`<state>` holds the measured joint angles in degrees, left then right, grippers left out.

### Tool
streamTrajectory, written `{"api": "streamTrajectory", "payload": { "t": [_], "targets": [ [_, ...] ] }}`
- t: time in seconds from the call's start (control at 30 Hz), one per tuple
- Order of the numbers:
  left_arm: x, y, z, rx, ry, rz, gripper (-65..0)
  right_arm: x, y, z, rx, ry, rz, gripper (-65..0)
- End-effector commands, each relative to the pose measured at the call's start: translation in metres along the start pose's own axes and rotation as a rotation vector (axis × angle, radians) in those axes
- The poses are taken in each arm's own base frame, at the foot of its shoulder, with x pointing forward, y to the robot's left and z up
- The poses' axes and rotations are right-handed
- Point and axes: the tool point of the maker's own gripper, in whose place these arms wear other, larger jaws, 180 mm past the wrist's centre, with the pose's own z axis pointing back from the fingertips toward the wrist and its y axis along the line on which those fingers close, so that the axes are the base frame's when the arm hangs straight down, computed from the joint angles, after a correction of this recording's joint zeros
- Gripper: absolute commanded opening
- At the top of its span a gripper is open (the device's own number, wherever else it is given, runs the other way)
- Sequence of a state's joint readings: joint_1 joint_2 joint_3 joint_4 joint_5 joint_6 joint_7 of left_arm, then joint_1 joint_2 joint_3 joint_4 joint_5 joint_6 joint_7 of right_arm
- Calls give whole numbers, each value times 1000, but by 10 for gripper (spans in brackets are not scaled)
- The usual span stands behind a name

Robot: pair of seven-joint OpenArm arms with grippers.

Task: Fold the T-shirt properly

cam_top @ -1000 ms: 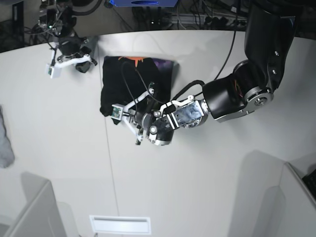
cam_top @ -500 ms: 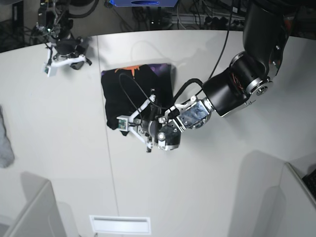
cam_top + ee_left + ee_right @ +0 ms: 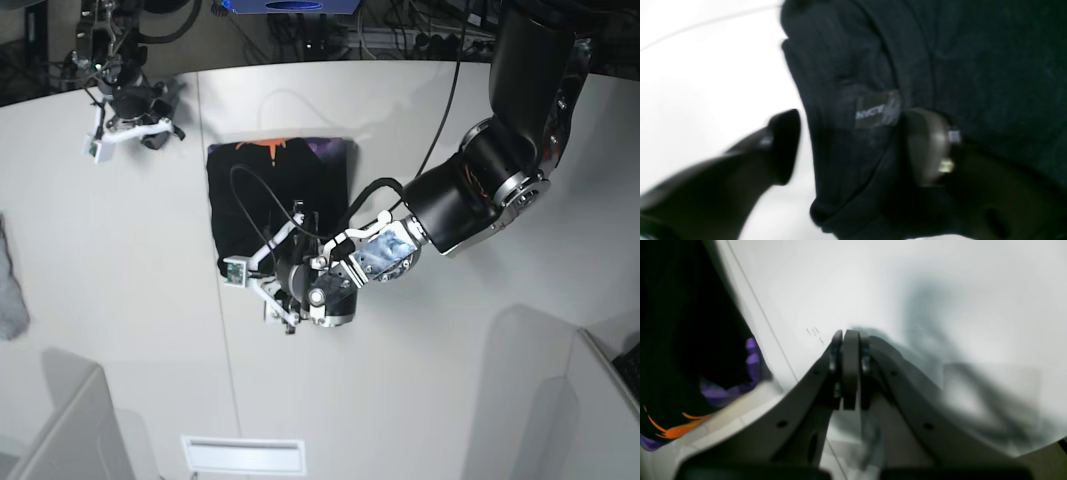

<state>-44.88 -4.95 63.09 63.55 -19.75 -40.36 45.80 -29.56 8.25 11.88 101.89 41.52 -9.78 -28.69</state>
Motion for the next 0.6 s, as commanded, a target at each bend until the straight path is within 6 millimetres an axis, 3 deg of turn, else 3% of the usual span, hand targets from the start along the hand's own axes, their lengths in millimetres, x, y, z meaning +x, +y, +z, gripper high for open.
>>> {"api": "streamTrajectory", "payload": {
  "t": [0.0,0.1,0.23,0.3,0.37,0.43,0.57],
  "targets": [
    [21,20,16,49,-56,-9,-109,9,3,2,14,-28,17,-650],
    [37,39,38,109,-138,26,-77,9,3,2,14,-28,17,-650],
    [59,74,87,237,-310,109,-79,13,0,3,10,-31,37,-650],
    [41,90,115,324,-355,170,-81,17,-2,4,7,-39,49,-650],
    [25,94,134,398,-383,208,-89,23,-5,6,2,-48,74,-650],
    [-1,88,149,483,-361,227,-168,29,-9,7,-3,-55,99,-650],
    [-38,60,176,647,-306,254,-461,43,-1,10,65,-97,199,-650]
  ]
}}
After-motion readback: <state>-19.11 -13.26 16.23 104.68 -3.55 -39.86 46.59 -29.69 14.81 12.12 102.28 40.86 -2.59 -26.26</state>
